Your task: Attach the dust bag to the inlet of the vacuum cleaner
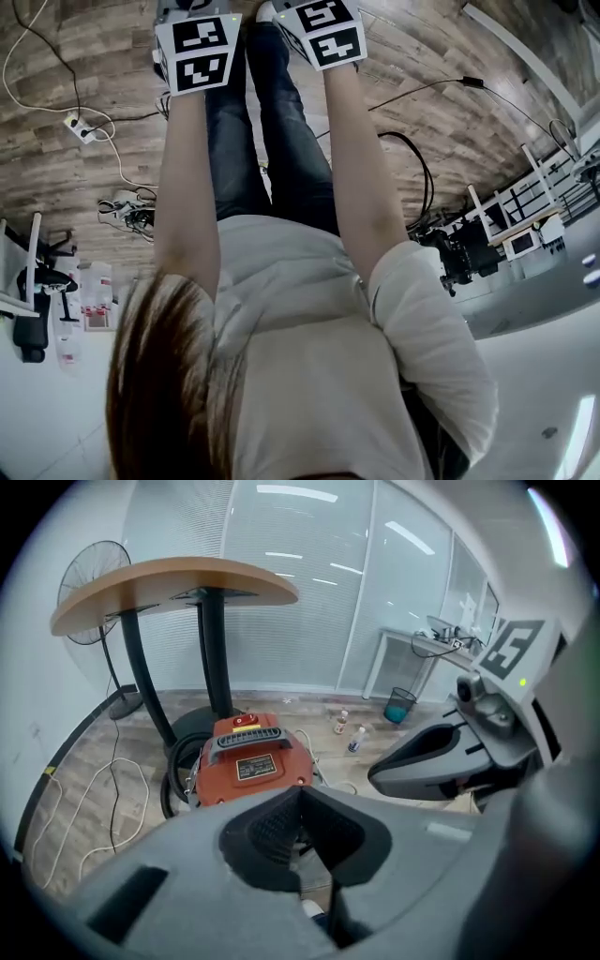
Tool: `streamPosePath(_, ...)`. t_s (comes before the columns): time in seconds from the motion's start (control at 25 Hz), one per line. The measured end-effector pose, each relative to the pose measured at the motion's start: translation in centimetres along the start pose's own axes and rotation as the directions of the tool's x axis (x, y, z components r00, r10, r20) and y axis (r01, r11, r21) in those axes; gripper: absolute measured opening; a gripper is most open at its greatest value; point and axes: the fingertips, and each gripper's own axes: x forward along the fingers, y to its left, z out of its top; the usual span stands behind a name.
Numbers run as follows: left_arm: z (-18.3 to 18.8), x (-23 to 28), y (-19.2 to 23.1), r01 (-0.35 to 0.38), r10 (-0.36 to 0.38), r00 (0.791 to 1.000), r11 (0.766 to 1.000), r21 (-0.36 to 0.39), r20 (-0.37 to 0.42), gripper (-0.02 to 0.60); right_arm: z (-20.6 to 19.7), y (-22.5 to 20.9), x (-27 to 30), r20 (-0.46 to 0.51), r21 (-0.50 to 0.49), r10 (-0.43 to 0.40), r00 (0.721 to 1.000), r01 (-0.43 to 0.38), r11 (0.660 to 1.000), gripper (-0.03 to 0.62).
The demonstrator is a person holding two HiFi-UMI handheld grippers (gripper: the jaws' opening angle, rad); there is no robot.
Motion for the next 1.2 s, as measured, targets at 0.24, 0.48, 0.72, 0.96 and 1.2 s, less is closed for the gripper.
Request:
streamPosePath(0.24,2.3,-2.3,0.1,-0.022,0.022,0.998,1.0,-0.009,0.054,0.017,3.7,-0.5,-3.6,0.113,0.011,-0.017,0.993,0.016,1.0,0.002)
streamPosePath(0.48,5.3,-5.7,1.2,-0.049,0.054,0.99,0.998,-0.043,0.128,0.017,6.6,-0.5,-6.8,0.178,-0.002,-0.036,0.983,0.037,0.999,0.002)
streamPosePath(0.72,8.4,-9.0,1.4,-0.062,0.067,0.973,0.998,-0.03,0.219,0.017,9.8,0.4,-9.8,0.248,0.002,-0.03,0.968,0.031,1.0,0.002)
streamPosePath(0.96,11.5,-12.0,0.9,-0.05,0.051,0.958,0.999,-0.01,0.281,0.017,12.5,0.8,-13.0,0.323,0.023,-0.05,0.945,0.045,0.999,0.002)
streamPosePath(1.2,14.9,-15.5,0.9,-0.05,0.054,0.939,0.999,-0.022,0.338,0.017,15.4,1.5,-17.1,0.363,0.02,-0.072,0.929,0.07,0.997,0.002)
